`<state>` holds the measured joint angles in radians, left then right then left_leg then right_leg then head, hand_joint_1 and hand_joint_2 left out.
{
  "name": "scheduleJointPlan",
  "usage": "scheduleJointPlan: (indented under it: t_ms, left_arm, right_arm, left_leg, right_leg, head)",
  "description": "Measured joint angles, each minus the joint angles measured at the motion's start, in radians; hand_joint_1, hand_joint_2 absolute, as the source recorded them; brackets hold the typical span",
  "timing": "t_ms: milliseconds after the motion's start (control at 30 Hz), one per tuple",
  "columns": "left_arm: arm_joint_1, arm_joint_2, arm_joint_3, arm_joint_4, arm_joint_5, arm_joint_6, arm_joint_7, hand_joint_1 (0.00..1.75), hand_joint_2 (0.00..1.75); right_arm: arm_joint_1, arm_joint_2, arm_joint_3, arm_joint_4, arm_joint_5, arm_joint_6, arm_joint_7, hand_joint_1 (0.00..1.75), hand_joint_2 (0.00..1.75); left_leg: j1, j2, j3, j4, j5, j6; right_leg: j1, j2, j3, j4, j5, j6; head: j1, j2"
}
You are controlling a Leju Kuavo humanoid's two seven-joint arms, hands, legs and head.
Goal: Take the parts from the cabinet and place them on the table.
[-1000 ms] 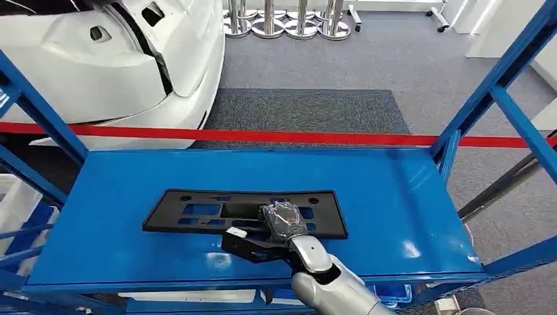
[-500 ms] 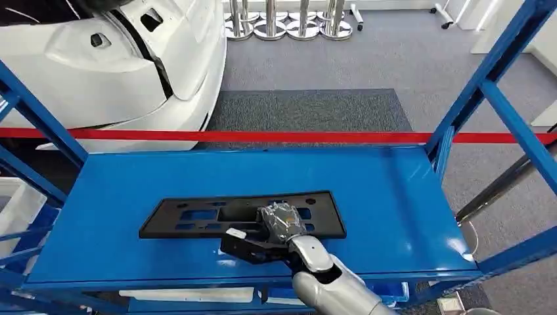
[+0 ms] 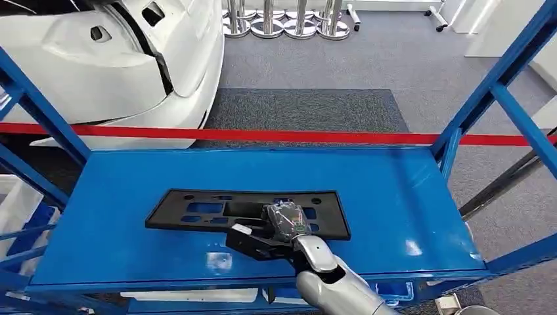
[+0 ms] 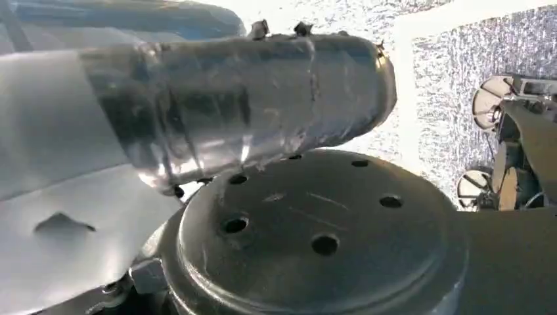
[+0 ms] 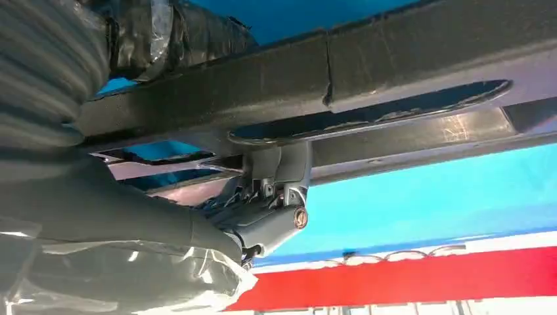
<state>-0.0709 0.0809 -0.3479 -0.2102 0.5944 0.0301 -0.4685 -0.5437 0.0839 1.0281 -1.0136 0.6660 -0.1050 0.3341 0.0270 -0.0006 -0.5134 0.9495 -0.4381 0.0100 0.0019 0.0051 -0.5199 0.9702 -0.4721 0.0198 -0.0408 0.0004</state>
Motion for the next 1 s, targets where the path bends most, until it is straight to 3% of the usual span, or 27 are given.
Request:
scheduleJointPlan:
  t_ms: [67, 100, 267, 300, 333, 367, 400, 467, 533, 567, 633, 667, 700, 733, 767, 800, 833, 867, 900, 1000]
  left_arm:
    - [0.000, -0.001, 0.000, 0.000, 0.005, 0.002, -0.002, 0.00, 0.00]
    - [0.000, -0.001, 0.000, 0.000, 0.007, 0.002, -0.002, 0.00, 0.00]
    - [0.000, -0.001, 0.000, 0.000, 0.008, 0.002, -0.002, 0.00, 0.00]
    - [0.002, -0.001, 0.000, 0.000, 0.010, 0.003, -0.002, 0.00, 0.00]
    - [0.003, -0.001, 0.000, 0.000, 0.014, 0.005, -0.002, 0.00, 0.00]
    - [0.003, -0.003, 0.000, 0.000, 0.029, 0.011, -0.002, 0.00, 0.00]
    - [0.001, -0.013, 0.000, 0.000, 0.031, 0.011, -0.002, 0.00, 0.00]
    - [0.001, -0.011, 0.002, 0.000, 0.039, 0.018, -0.003, 0.00, 0.00]
    - [0.004, -0.011, 0.003, 0.000, 0.051, 0.018, -0.006, 0.00, 0.00]
    - [0.007, -0.008, 0.004, 0.000, 0.058, 0.019, -0.006, 0.00, 0.00]
    - [0.007, -0.006, 0.005, 0.000, 0.069, 0.021, -0.006, 0.00, 0.00]
    - [0.008, -0.006, 0.006, 0.001, 0.072, 0.021, -0.006, 0.00, 0.00]
    - [0.010, -0.006, 0.007, 0.002, 0.076, 0.022, -0.006, 0.00, 0.00]
    - [0.013, -0.006, 0.008, 0.002, 0.078, 0.023, -0.006, 0.00, 0.00]
    - [0.015, -0.006, 0.010, 0.003, 0.081, 0.023, -0.006, 0.00, 0.00]
    - [0.015, -0.006, 0.011, 0.003, 0.082, 0.023, -0.006, 0.00, 0.00]
    - [0.014, -0.006, 0.011, 0.003, 0.082, 0.023, -0.006, 0.00, 0.00]
    - [0.012, -0.005, 0.012, 0.003, 0.082, 0.023, -0.006, 0.00, 0.00]
    - [0.011, -0.005, 0.013, 0.004, 0.083, 0.023, -0.006, 0.00, 0.00]
    - [0.008, -0.006, 0.013, 0.004, 0.088, 0.023, -0.006, 0.00, 0.00]
  right_arm:
    - [0.003, -0.004, -0.005, -0.012, -0.029, -0.029, -0.016, 1.75, 1.75]
    - [0.005, -0.005, -0.006, -0.016, -0.037, -0.032, -0.018, 1.75, 1.75]
    - [0.007, -0.006, -0.006, -0.017, -0.039, -0.039, -0.021, 1.75, 1.75]
    - [0.014, -0.010, -0.008, -0.031, -0.056, -0.060, -0.032, 1.75, 1.75]
    - [0.025, -0.015, -0.015, -0.049, -0.075, -0.080, -0.041, 1.75, 1.75]
    - [0.036, -0.031, -0.045, -0.146, -0.142, -0.177, -0.075, 1.75, 1.75]
    - [0.045, -0.035, -0.057, -0.181, -0.154, -0.205, -0.082, 1.75, 1.75]
    - [0.072, -0.050, -0.078, -0.244, -0.159, -0.256, -0.091, 1.75, 1.75]
    - [0.110, -0.070, -0.112, -0.336, -0.130, -0.376, -0.139, 1.75, 1.75]
    - [0.122, -0.077, -0.138, -0.384, -0.110, -0.447, -0.165, 1.75, 1.75]
    - [0.125, -0.104, -0.192, -0.482, -0.091, -0.554, -0.173, 1.75, 1.75]
    - [0.122, -0.124, -0.220, -0.529, -0.089, -0.563, -0.155, 1.75, 1.75]
    - [0.123, -0.151, -0.247, -0.577, -0.089, -0.564, -0.130, 1.75, 1.75]
    - [0.127, -0.171, -0.266, -0.613, -0.088, -0.564, -0.112, 1.75, 1.75]
    - [0.137, -0.193, -0.287, -0.662, -0.082, -0.564, -0.100, 1.75, 1.75]
    - [0.144, -0.205, -0.300, -0.693, -0.077, -0.564, -0.093, 1.75, 1.75]
    - [0.150, -0.214, -0.310, -0.720, -0.071, -0.564, -0.091, 1.75, 1.75]
    - [0.156, -0.227, -0.322, -0.760, -0.061, -0.564, -0.090, 1.75, 1.75]
    - [0.161, -0.239, -0.337, -0.789, -0.055, -0.564, -0.087, 1.75, 1.75]
    - [0.172, -0.277, -0.378, -0.865, -0.046, -0.564, -0.075, 1.75, 1.75]
  left_leg:
    - [-0.001, 0.002, -0.007, 0.000, 0.003, 0.005]
    - [-0.001, 0.003, -0.010, 0.000, 0.004, 0.007]
    - [-0.002, 0.003, -0.010, 0.000, 0.004, 0.007]
    - [-0.004, 0.004, -0.014, 0.000, 0.004, 0.008]
    - [-0.006, 0.004, -0.014, 0.000, 0.004, 0.008]
    - [-0.015, 0.004, -0.007, 0.000, 0.004, 0.008]
    - [-0.020, 0.004, -0.010, 0.004, 0.003, 0.003]
    - [-0.017, 0.000, -0.012, 0.002, 0.004, -0.005]
    - [-0.018, -0.001, -0.013, -0.003, 0.006, -0.014]
    - [-0.018, 0.000, -0.026, 0.025, -0.011, -0.017]
    - [-0.015, 0.000, -0.088, 0.159, -0.093, -0.023]
    - [-0.013, 0.000, -0.131, 0.253, -0.135, -0.026]
    - [-0.013, 0.000, -0.163, 0.321, -0.154, -0.028]
    - [-0.013, 0.000, -0.174, 0.340, -0.148, -0.029]
    - [-0.013, 0.001, -0.167, 0.322, -0.129, -0.030]
    - [-0.013, 0.001, -0.140, 0.267, -0.090, -0.029]
    - [-0.013, 0.001, -0.105, 0.193, -0.049, -0.027]
    - [-0.013, 0.001, -0.050, 0.076, 0.007, -0.023]
    - [-0.014, 0.001, -0.025, 0.028, 0.002, -0.016]
    - [-0.020, -0.003, -0.031, 0.016, -0.002, 0.001]
  right_leg:
    - [-0.002, -0.002, -0.076, 0.152, -0.080, 0.008]
    - [-0.002, -0.002, -0.101, 0.200, -0.100, 0.009]
    - [-0.002, -0.002, -0.111, 0.221, -0.108, 0.009]
    - [-0.001, -0.002, -0.152, 0.299, -0.131, 0.008]
    - [-0.001, -0.002, -0.159, 0.307, -0.119, 0.004]
    - [0.012, -0.002, -0.020, 0.024, 0.026, -0.041]
    - [0.026, 0.002, 0.002, -0.030, 0.027, -0.060]
    - [0.024, -0.005, -0.003, -0.033, 0.032, -0.051]
    - [0.020, -0.005, -0.001, -0.040, 0.043, -0.053]
    - [0.012, -0.008, 0.002, -0.050, 0.052, -0.054]
    - [0.010, -0.008, 0.000, -0.050, 0.053, -0.057]
    - [0.010, -0.009, -0.001, -0.049, 0.052, -0.058]
    - [0.011, -0.010, -0.001, -0.048, 0.050, -0.059]
    - [0.011, -0.009, 0.000, -0.046, 0.049, -0.058]
    - [0.010, -0.008, 0.000, -0.044, 0.047, -0.058]
    - [0.010, -0.007, 0.000, -0.042, 0.045, -0.058]
    - [0.010, -0.003, 0.002, -0.040, 0.042, -0.055]
    - [0.010, -0.001, 0.005, -0.035, 0.038, -0.050]
    - [0.013, -0.001, 0.002, -0.031, 0.033, -0.045]
    - [0.014, -0.003, -0.007, -0.027, 0.031, -0.030]
  head:
    - [0.002, 0.000]
    - [0.002, 0.000]
    - [0.002, 0.000]
    - [0.002, 0.000]
    - [0.002, 0.000]
    - [0.002, 0.000]
    - [-0.002, 0.000]
    - [0.005, 0.000]
    - [0.005, 0.000]
    - [0.006, 0.000]
    - [-0.001, 0.000]
    - [-0.002, 0.000]
    - [-0.002, 0.000]
    - [-0.001, 0.000]
    - [-0.002, 0.000]
    - [-0.001, 0.000]
    - [-0.002, 0.000]
    - [-0.002, 0.000]
    - [-0.002, 0.000]
    - [-0.001, 0.000]
